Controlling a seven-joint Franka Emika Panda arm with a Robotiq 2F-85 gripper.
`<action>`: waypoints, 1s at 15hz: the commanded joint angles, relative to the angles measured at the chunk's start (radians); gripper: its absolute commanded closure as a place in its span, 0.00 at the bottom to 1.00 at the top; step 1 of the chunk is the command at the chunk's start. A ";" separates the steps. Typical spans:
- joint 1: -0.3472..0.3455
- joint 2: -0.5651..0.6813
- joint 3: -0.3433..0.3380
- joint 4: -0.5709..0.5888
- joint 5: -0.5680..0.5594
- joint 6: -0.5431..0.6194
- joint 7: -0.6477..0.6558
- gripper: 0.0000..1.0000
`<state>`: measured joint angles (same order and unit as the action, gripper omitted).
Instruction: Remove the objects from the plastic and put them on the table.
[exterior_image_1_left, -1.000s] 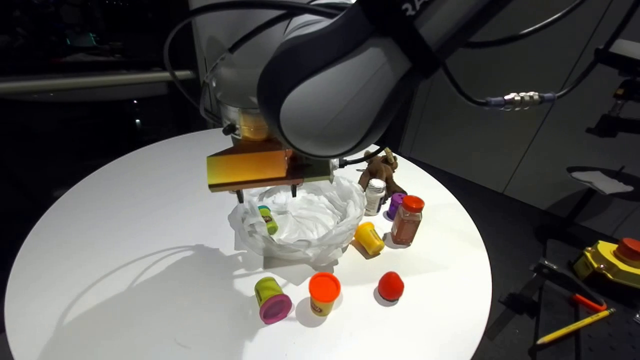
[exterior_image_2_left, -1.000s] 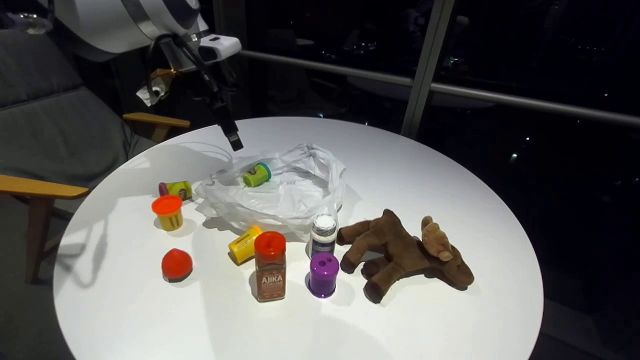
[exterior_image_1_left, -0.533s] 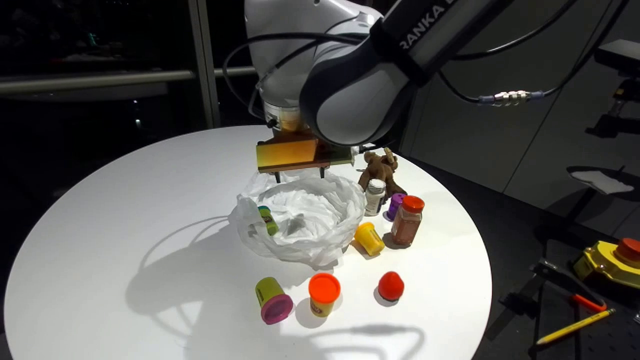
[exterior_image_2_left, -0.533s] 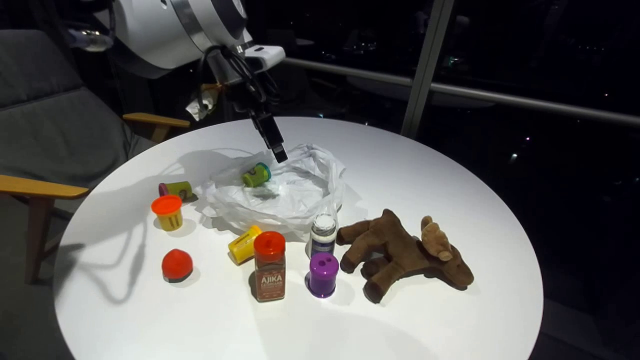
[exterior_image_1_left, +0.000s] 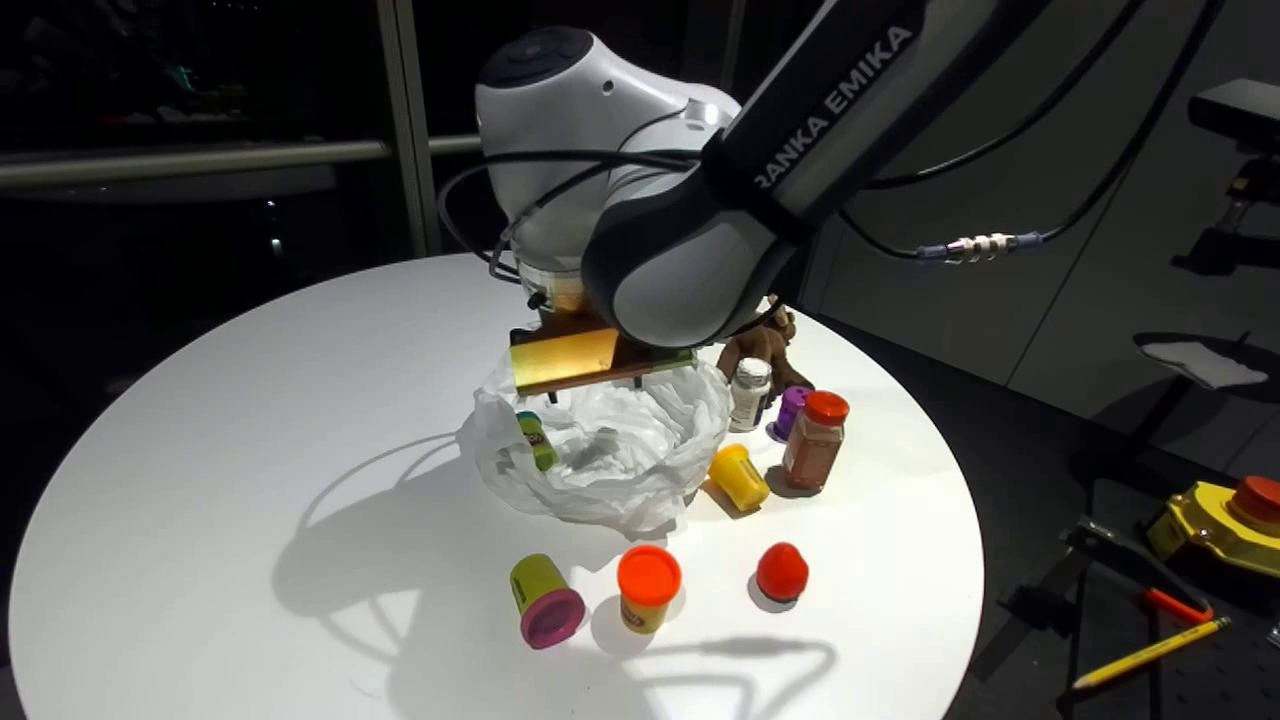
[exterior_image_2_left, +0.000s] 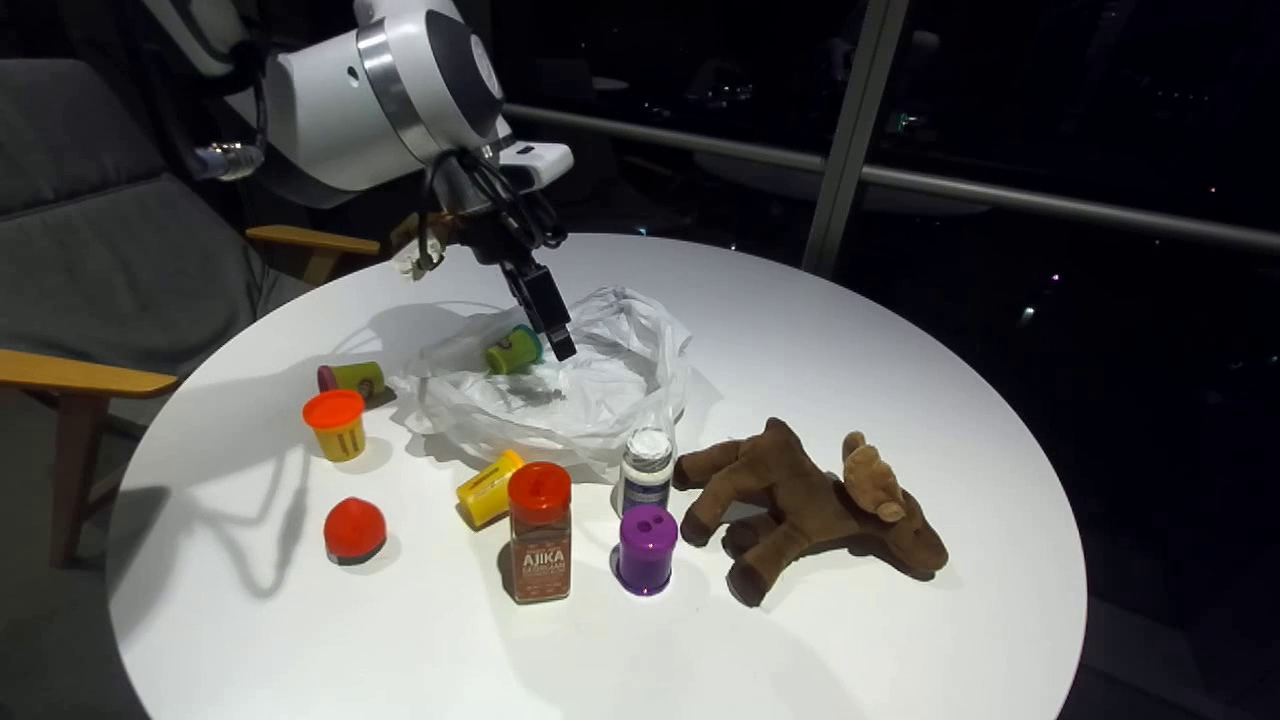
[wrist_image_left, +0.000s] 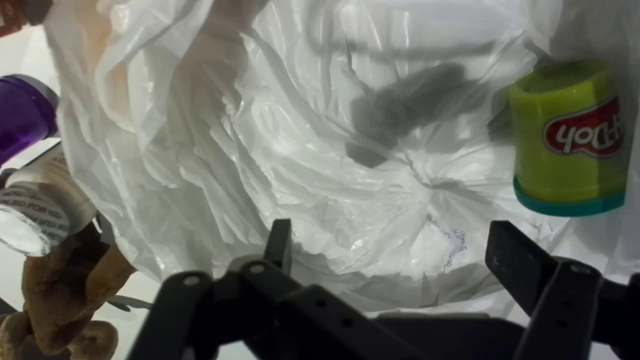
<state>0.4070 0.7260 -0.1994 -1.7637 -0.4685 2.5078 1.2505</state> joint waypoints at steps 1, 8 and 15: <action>-0.017 0.029 0.034 0.043 0.004 0.018 -0.081 0.00; -0.012 0.034 0.069 0.041 0.021 0.041 -0.190 0.00; -0.014 0.085 0.087 0.090 0.052 0.026 -0.304 0.00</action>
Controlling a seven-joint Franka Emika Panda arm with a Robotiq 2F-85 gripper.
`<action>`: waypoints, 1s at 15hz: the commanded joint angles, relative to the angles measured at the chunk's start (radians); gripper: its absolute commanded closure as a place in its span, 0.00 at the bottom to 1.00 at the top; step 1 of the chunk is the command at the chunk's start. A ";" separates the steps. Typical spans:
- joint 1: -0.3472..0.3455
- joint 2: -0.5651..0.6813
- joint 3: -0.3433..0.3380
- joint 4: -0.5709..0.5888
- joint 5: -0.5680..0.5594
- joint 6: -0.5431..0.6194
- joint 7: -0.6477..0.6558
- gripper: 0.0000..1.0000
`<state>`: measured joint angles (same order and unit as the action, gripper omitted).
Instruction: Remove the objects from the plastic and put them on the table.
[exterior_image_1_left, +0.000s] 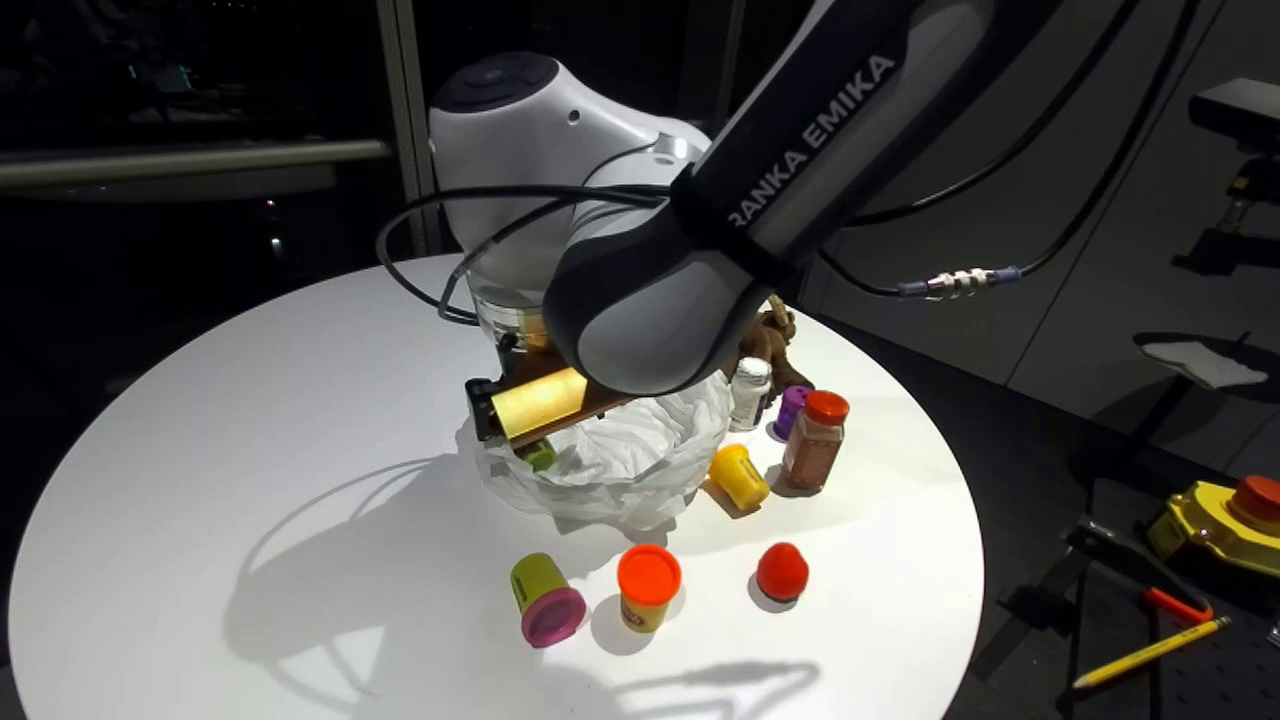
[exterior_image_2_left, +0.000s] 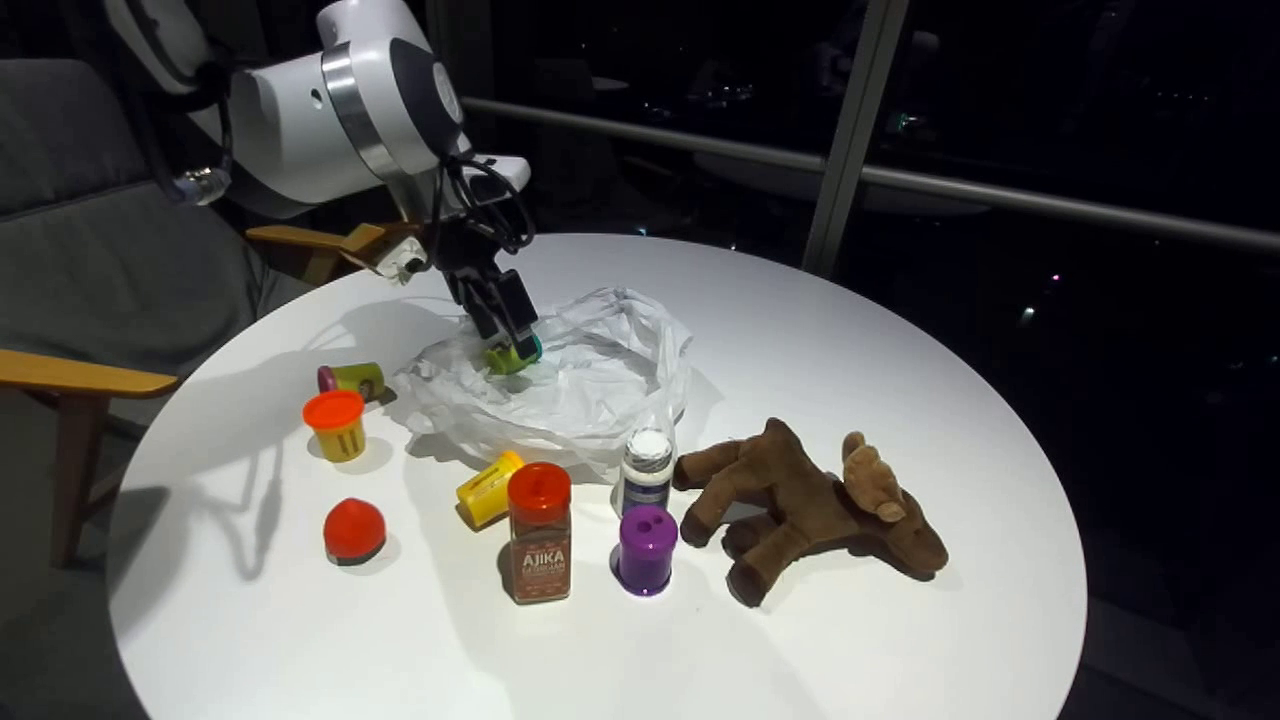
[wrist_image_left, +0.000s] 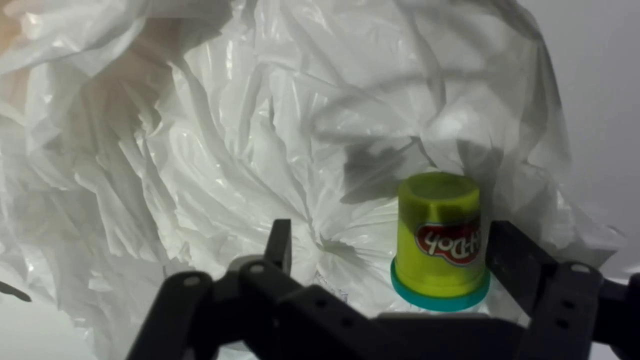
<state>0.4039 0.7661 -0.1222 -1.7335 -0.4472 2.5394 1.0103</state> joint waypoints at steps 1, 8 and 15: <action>-0.010 0.057 0.008 0.073 0.035 -0.011 -0.076 0.00; 0.004 0.139 -0.016 0.178 0.042 -0.012 -0.097 0.28; 0.037 0.103 -0.074 0.125 0.018 0.012 -0.056 0.79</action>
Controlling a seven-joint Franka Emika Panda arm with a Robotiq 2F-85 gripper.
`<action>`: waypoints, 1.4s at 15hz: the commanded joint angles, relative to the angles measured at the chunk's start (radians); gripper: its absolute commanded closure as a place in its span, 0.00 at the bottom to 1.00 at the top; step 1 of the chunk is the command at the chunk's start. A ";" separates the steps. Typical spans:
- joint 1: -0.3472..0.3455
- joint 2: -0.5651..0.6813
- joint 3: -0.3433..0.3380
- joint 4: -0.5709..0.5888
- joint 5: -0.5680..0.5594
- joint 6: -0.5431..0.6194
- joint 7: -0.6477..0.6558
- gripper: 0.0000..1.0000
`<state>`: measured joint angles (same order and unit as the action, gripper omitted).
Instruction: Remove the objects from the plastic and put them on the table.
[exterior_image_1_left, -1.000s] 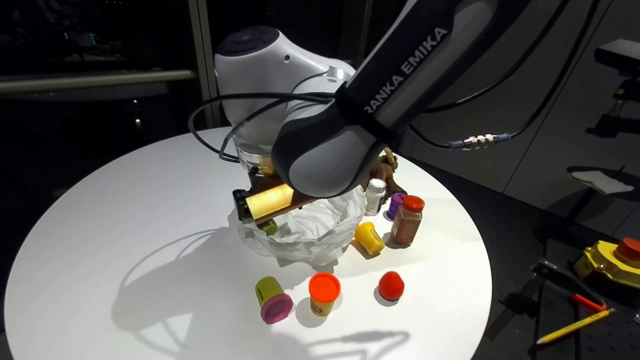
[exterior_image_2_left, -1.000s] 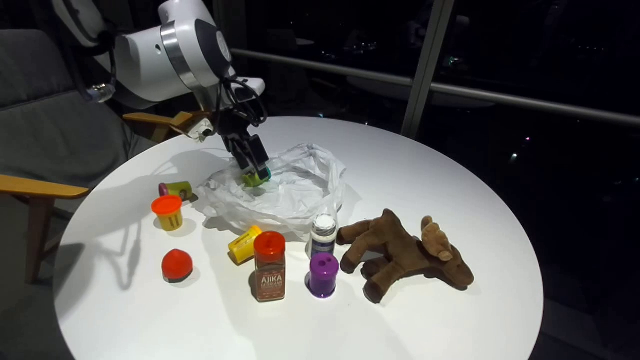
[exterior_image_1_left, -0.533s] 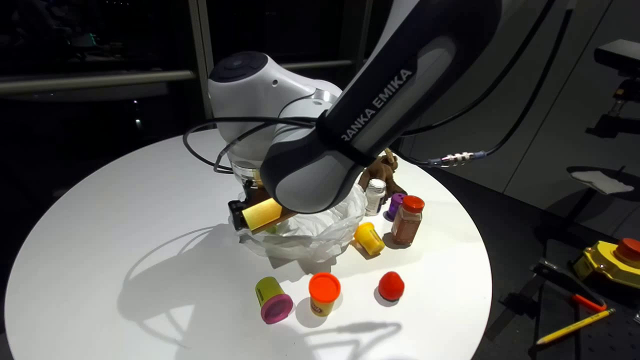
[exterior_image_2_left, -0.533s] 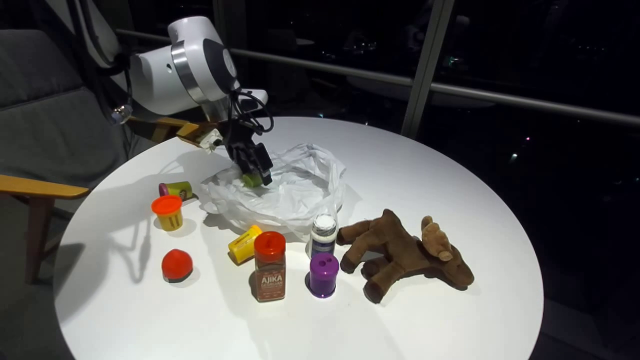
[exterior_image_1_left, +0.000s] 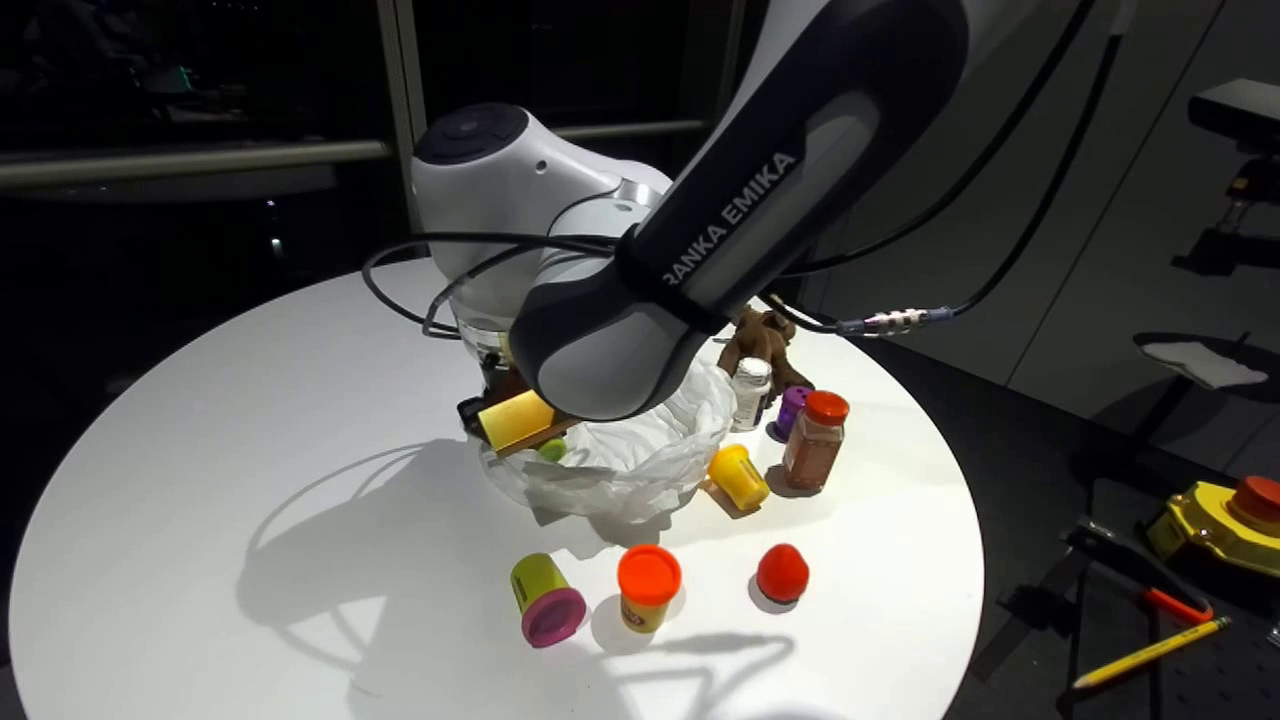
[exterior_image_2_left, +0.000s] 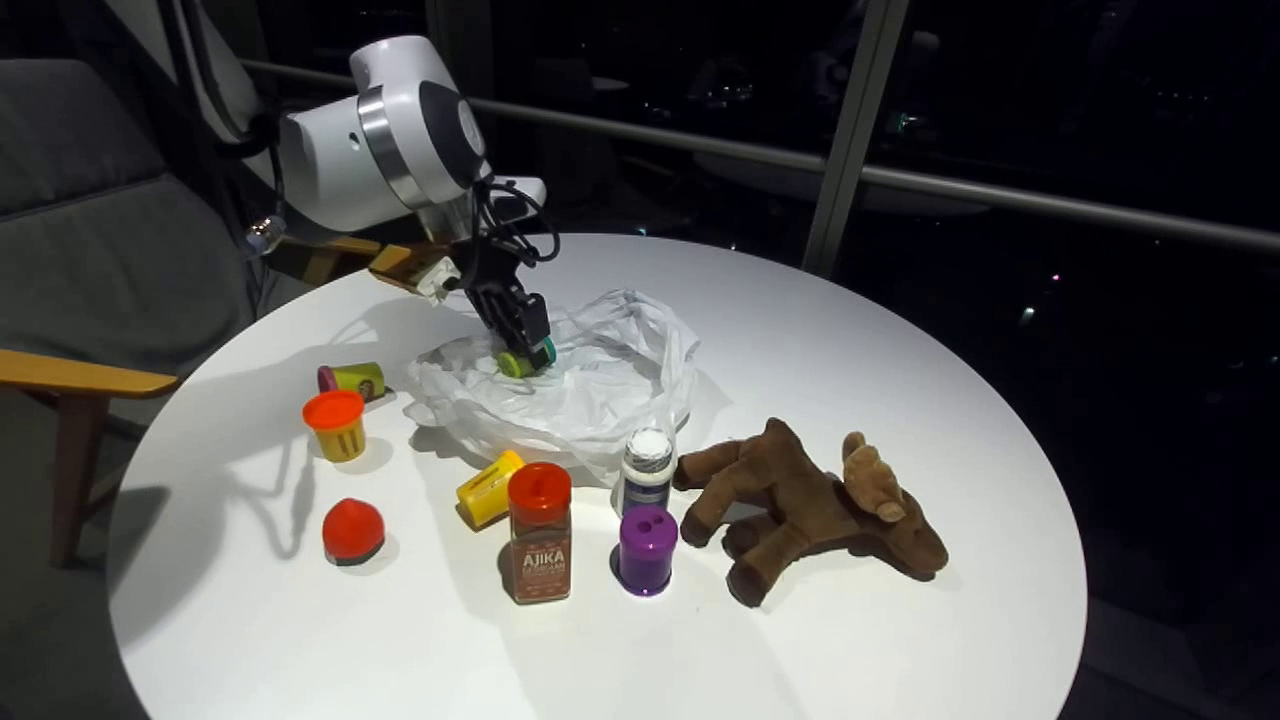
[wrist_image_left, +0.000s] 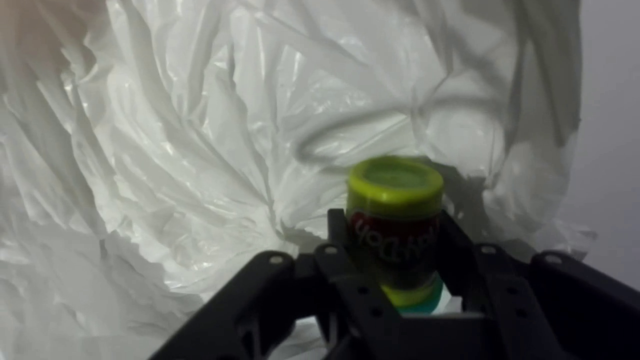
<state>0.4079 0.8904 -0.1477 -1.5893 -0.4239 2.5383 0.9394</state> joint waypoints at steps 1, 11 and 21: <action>0.047 -0.035 -0.070 -0.037 -0.014 0.019 0.038 0.81; 0.174 -0.265 -0.162 -0.316 -0.110 0.066 0.271 0.81; 0.253 -0.503 -0.123 -0.600 -0.431 0.053 0.657 0.81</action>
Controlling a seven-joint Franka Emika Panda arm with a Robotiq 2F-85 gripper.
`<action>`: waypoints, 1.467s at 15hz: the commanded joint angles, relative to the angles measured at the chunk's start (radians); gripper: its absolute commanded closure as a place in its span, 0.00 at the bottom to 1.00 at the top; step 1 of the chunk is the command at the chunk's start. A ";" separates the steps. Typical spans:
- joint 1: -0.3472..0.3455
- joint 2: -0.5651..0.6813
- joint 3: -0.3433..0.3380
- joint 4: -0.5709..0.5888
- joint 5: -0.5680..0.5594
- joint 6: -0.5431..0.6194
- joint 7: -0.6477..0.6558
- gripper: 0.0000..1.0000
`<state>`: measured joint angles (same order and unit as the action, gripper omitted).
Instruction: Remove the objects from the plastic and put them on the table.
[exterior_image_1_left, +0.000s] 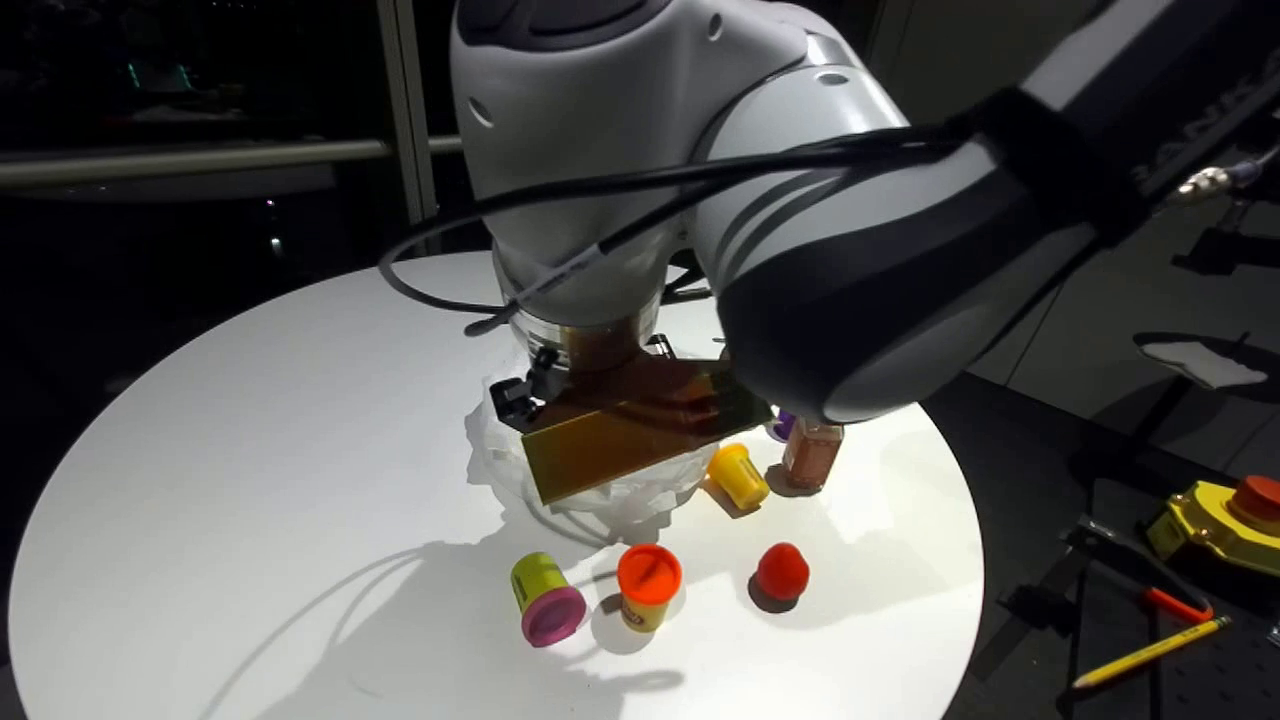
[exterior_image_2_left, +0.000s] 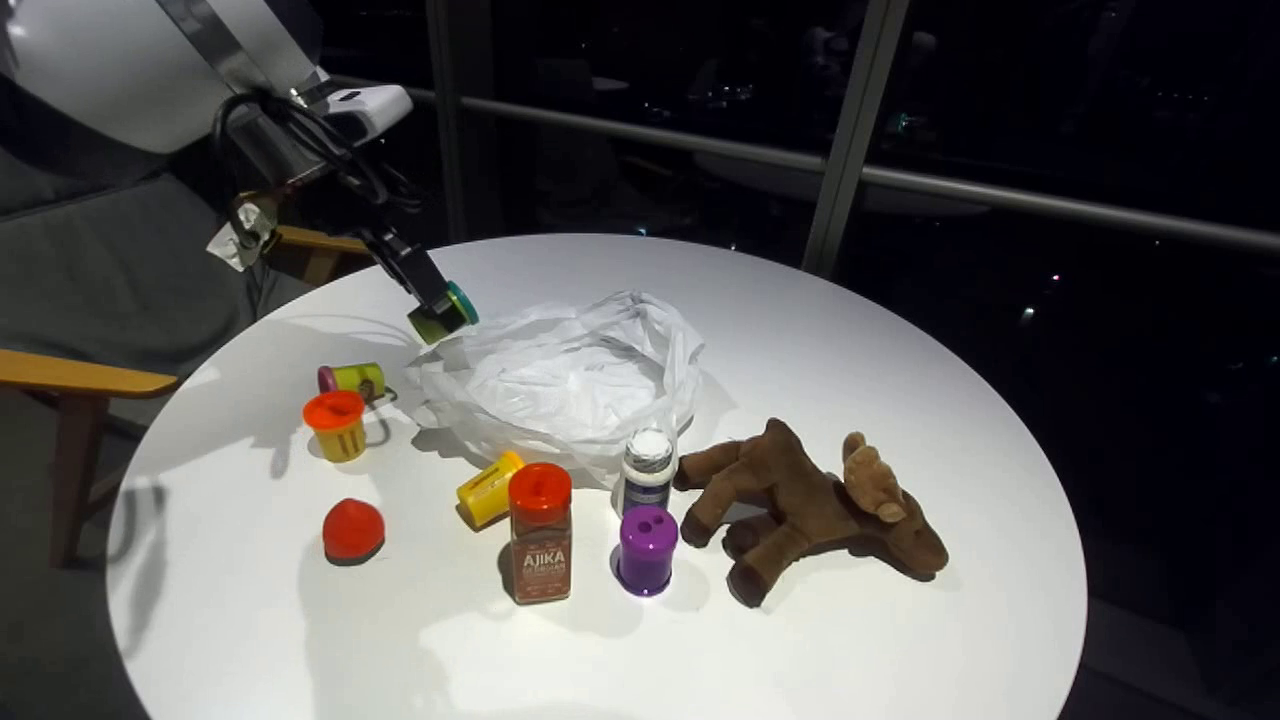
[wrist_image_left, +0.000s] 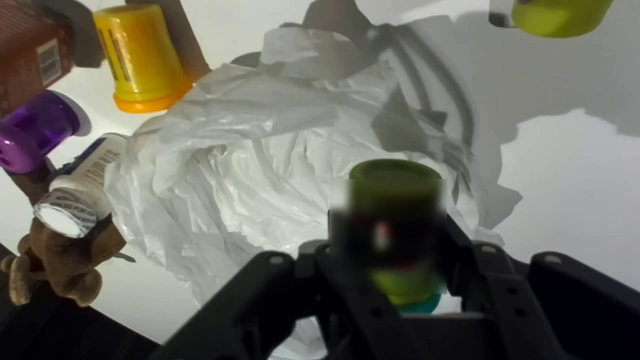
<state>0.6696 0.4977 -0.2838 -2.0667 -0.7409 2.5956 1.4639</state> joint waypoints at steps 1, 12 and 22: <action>-0.028 -0.137 0.036 -0.164 -0.137 -0.014 0.164 0.81; -0.314 -0.205 0.355 -0.430 0.000 0.068 0.033 0.81; -0.344 -0.110 0.357 -0.396 0.090 0.201 -0.084 0.81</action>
<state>0.3369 0.3639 0.0832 -2.4882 -0.6469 2.7553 1.3800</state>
